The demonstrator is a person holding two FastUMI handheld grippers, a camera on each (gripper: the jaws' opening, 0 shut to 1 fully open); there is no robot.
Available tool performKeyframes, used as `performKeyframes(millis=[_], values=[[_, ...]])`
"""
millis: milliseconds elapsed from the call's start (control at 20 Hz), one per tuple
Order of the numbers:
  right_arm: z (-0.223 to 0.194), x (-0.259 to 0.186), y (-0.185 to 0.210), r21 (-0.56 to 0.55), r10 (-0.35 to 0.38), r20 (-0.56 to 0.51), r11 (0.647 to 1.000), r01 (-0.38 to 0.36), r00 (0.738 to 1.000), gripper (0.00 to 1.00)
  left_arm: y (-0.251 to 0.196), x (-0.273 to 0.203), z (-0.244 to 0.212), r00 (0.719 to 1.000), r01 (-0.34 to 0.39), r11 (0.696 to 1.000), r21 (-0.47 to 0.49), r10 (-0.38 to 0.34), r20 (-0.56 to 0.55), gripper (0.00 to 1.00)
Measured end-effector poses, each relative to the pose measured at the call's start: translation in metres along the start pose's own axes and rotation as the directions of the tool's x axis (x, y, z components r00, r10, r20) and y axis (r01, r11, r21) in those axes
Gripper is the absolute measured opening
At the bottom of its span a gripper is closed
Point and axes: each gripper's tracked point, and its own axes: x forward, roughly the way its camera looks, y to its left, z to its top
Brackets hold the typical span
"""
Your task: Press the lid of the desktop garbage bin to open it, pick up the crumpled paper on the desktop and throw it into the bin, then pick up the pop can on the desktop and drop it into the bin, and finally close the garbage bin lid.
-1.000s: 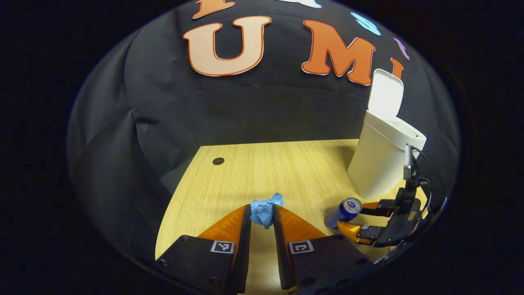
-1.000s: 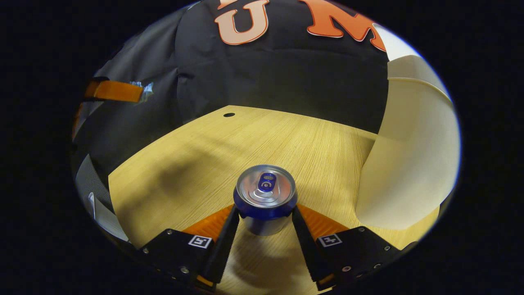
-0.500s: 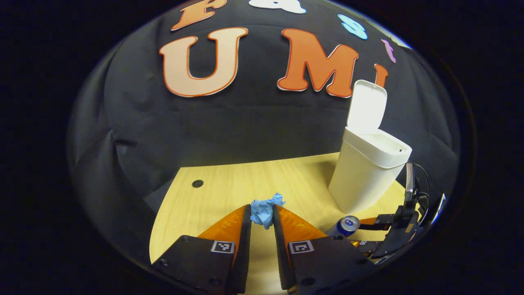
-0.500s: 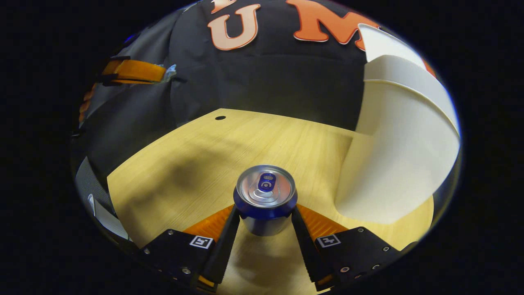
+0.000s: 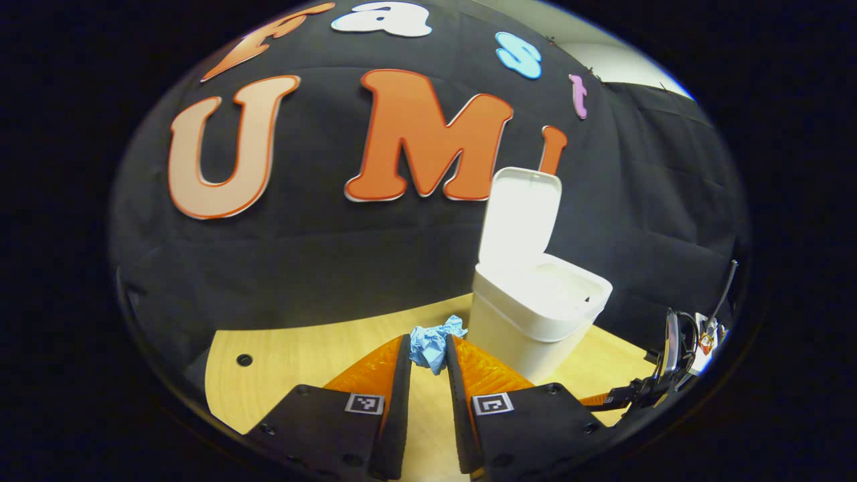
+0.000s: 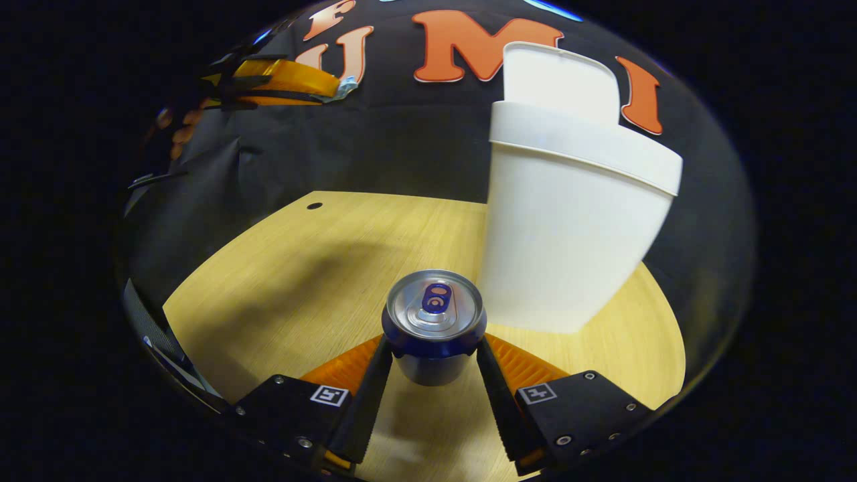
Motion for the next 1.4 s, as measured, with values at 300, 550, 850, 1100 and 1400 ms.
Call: performKeyframes(millis=[300,550,850,1100,1400], values=[[-0.003,-0.033,-0.035,0.064,-0.118,0.015,0.991,0.117,0.993,0.77,-0.071,0.053,0.05,0.983,0.165,0.985,0.042,-0.168,0.074,0.34],[-0.006,-0.059,-0.058,0.107,-0.217,0.028,0.971,0.213,0.976,0.77,-0.127,0.093,0.058,0.961,0.265,0.963,0.051,-0.269,0.071,0.34],[-0.012,-0.087,-0.086,0.156,-0.312,0.019,0.94,0.305,0.95,0.77,-0.157,0.127,0.039,0.951,0.308,0.95,0.039,-0.309,0.011,0.34],[-0.011,-0.101,-0.094,0.178,-0.357,0.013,0.92,0.35,0.934,0.77,-0.165,0.144,0.027,0.955,0.297,0.953,0.051,-0.296,-0.033,0.34],[-0.01,-0.109,-0.099,0.192,-0.385,0.016,0.907,0.375,0.923,0.77,-0.169,0.15,0.019,0.952,0.301,0.952,0.047,-0.298,-0.068,0.46]])
